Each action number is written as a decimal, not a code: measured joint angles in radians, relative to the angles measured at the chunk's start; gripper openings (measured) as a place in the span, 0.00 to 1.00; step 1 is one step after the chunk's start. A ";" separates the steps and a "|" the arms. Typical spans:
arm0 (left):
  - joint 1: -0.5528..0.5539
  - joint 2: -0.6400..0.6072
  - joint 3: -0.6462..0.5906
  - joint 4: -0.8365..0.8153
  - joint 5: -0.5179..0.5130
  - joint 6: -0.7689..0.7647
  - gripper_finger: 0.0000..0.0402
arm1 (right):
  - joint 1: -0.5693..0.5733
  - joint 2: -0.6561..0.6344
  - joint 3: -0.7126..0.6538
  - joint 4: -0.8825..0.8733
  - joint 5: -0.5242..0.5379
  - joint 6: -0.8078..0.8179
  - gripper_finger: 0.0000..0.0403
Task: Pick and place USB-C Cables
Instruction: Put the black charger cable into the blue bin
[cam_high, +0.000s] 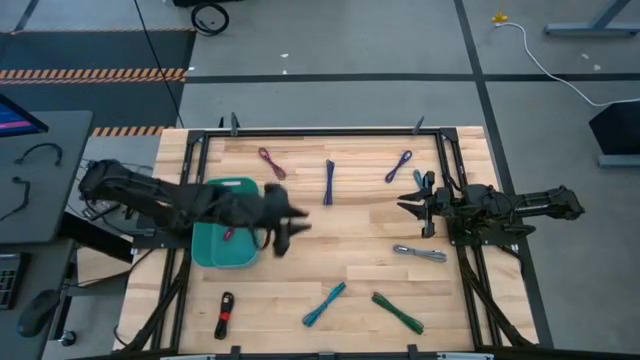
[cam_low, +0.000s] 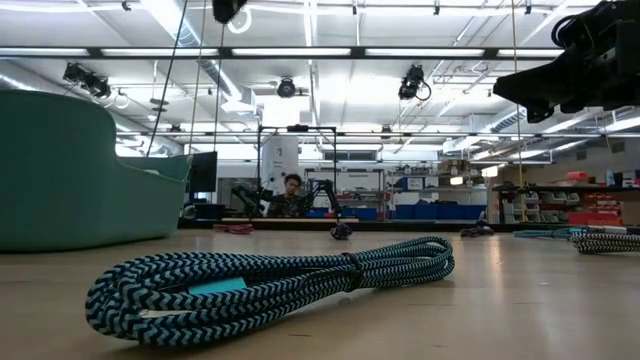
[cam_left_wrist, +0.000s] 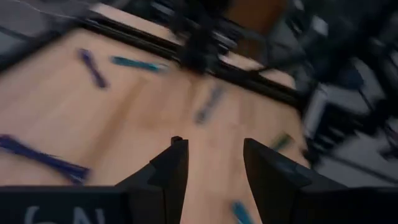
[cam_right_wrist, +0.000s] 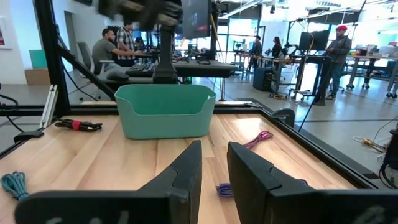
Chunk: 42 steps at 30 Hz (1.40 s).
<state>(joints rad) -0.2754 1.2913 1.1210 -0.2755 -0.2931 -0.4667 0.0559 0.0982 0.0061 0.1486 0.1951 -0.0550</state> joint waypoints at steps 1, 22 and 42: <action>-0.037 0.002 0.012 -0.057 -0.001 -0.019 0.40 | 0.000 0.000 0.000 0.007 0.001 0.000 0.20; -0.664 0.324 0.062 -0.300 0.134 -1.477 0.22 | 0.000 0.015 0.000 0.322 0.039 0.194 0.20; -0.731 0.364 0.019 -0.496 0.306 -1.714 0.34 | 0.053 0.359 0.475 -0.144 -0.119 0.453 0.18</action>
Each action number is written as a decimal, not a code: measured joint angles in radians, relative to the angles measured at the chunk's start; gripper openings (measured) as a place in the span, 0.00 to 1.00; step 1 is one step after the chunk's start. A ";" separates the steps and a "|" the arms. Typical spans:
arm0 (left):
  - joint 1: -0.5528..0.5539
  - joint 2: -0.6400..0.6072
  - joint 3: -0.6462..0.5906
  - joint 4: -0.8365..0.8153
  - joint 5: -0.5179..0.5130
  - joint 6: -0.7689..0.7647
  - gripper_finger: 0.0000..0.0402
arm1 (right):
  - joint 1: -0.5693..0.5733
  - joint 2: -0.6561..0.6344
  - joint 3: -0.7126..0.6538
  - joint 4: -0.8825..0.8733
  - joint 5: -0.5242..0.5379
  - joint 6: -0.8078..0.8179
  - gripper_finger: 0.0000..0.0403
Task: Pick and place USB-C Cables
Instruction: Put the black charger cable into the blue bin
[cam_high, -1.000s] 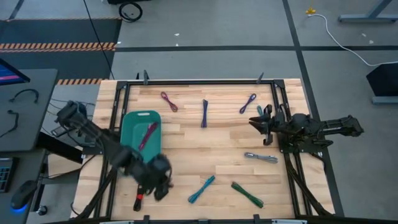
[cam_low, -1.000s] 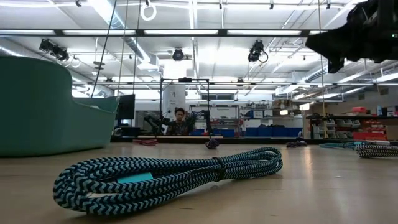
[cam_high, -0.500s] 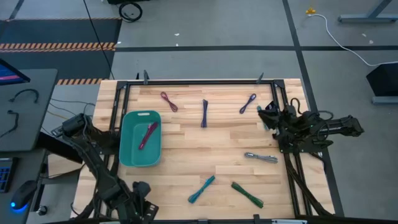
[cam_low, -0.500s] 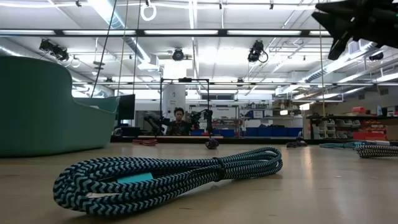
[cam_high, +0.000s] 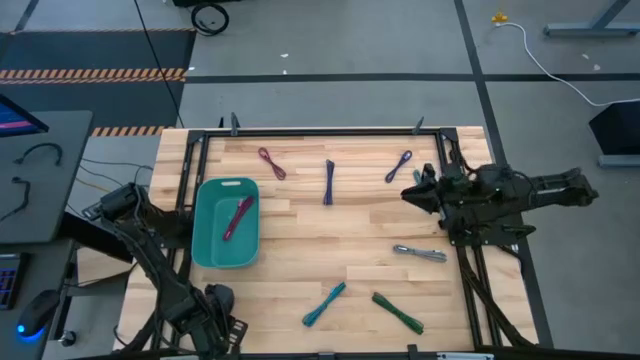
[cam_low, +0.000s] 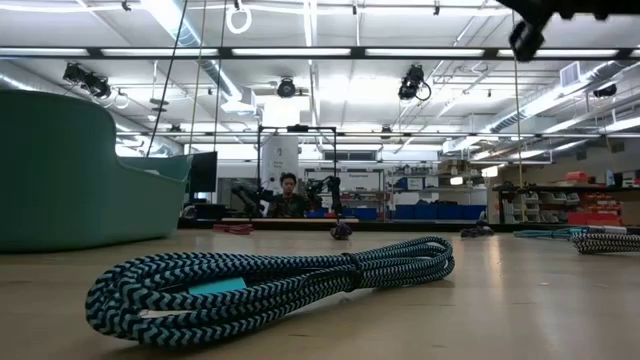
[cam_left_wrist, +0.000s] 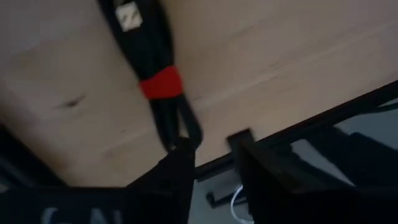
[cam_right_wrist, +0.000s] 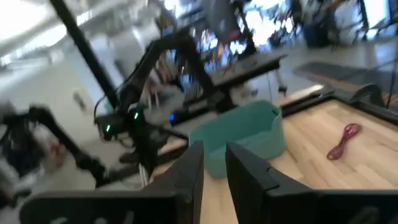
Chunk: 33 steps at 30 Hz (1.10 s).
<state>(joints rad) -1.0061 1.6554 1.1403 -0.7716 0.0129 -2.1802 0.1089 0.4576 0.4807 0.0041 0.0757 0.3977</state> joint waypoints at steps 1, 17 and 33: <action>0.000 0.000 -0.015 0.015 0.017 -0.005 0.36 | 0.003 0.048 0.039 -0.017 -0.011 -0.005 0.17; 0.002 0.000 -0.193 0.099 -0.071 -0.008 0.55 | 0.009 0.562 0.348 -0.082 -0.157 0.019 0.17; 0.002 -0.029 -0.225 0.249 -0.153 0.237 0.13 | 0.093 0.721 0.563 -0.254 -0.095 -0.028 0.16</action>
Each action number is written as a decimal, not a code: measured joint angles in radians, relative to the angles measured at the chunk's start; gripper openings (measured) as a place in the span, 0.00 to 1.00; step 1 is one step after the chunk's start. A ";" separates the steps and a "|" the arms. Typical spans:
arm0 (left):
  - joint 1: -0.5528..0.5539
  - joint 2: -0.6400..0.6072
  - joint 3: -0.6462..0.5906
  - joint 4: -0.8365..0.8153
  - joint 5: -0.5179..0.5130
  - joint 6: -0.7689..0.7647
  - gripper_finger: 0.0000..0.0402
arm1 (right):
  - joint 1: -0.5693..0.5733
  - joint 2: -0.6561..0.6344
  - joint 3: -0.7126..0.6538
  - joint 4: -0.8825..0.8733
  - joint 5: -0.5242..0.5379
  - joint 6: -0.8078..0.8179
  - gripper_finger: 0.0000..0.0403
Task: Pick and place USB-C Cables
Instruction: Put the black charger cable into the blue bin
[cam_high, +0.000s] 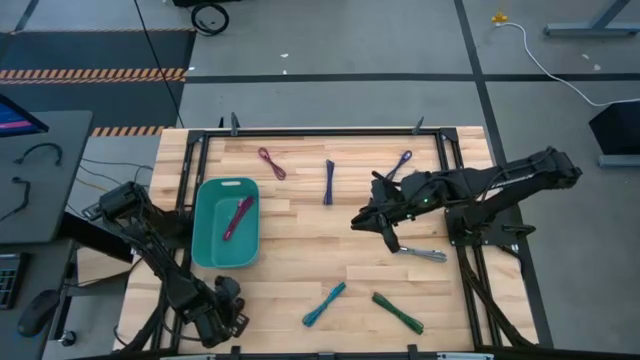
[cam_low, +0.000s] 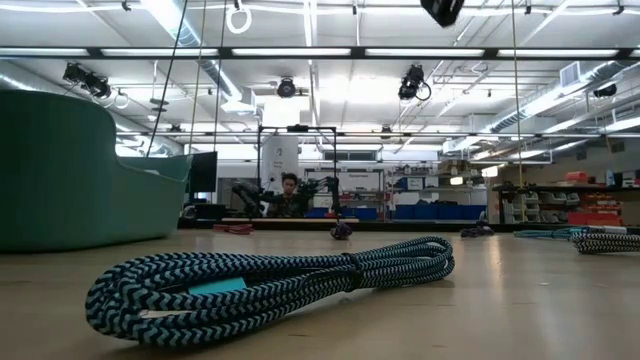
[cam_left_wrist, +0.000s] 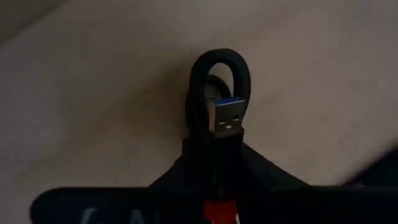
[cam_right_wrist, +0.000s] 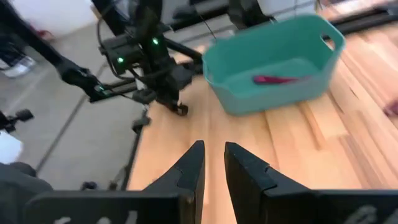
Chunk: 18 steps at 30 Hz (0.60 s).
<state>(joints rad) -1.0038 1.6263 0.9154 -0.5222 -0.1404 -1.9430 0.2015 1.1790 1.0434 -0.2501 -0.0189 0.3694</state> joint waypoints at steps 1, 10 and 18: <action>0.000 -0.020 0.028 0.005 -0.008 0.029 0.13 | 0.003 -0.001 0.013 0.002 -0.001 -0.006 0.16; 0.070 -0.178 0.317 -0.319 -0.222 0.303 0.13 | -0.005 -0.009 0.046 -0.009 0.029 -0.032 0.16; 0.348 -0.246 0.540 -0.565 -0.357 0.776 0.12 | -0.015 -0.006 0.046 -0.039 0.028 -0.013 0.16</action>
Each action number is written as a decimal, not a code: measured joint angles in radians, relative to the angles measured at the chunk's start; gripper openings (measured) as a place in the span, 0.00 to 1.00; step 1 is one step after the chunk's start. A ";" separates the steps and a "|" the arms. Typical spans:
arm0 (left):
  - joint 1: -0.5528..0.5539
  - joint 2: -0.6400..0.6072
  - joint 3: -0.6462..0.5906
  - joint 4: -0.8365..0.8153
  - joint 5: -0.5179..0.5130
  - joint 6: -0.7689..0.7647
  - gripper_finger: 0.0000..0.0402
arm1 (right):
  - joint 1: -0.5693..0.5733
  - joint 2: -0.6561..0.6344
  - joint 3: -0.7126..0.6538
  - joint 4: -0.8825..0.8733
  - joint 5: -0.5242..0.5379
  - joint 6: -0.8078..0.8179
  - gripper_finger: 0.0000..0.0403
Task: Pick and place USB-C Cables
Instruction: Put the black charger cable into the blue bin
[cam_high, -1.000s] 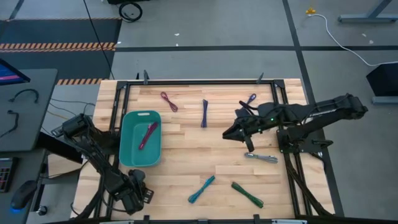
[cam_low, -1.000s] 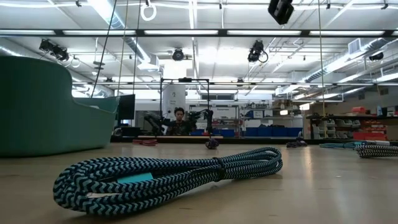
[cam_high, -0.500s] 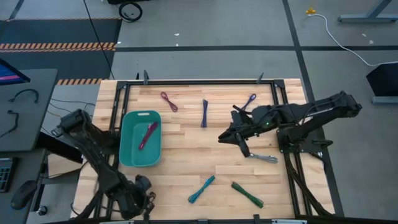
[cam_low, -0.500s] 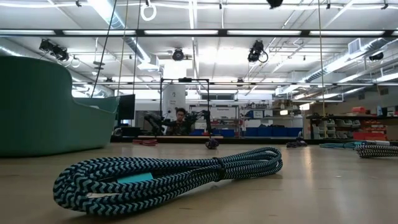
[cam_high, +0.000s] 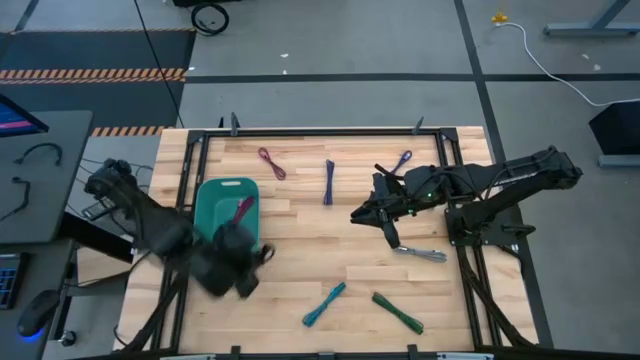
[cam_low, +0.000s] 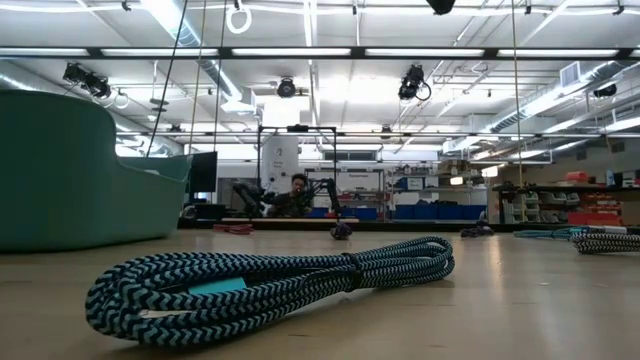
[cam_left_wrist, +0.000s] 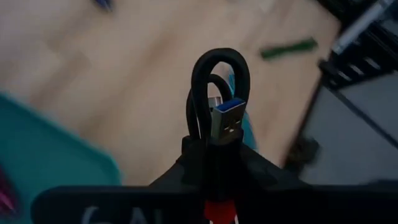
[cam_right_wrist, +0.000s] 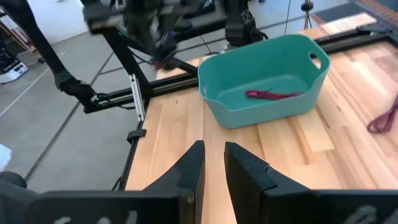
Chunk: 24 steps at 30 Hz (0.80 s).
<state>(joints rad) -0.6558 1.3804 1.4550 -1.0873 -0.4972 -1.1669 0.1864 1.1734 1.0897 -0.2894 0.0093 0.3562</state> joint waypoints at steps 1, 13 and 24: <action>0.045 -0.003 0.015 -0.013 0.000 0.057 0.12 | 0.001 -0.003 0.000 -0.007 0.000 0.015 0.16; 0.525 -0.030 -0.013 -0.273 0.234 0.537 0.12 | 0.070 -0.061 0.000 -0.154 0.014 0.197 0.15; 0.636 -0.028 -0.418 -0.158 0.459 0.616 0.14 | 0.187 -0.063 -0.001 -0.201 0.154 0.336 0.15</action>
<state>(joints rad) -0.0199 1.3525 1.0374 -1.2457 -0.0382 -0.5510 0.3732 1.1107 1.0885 -0.4904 0.1631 0.6922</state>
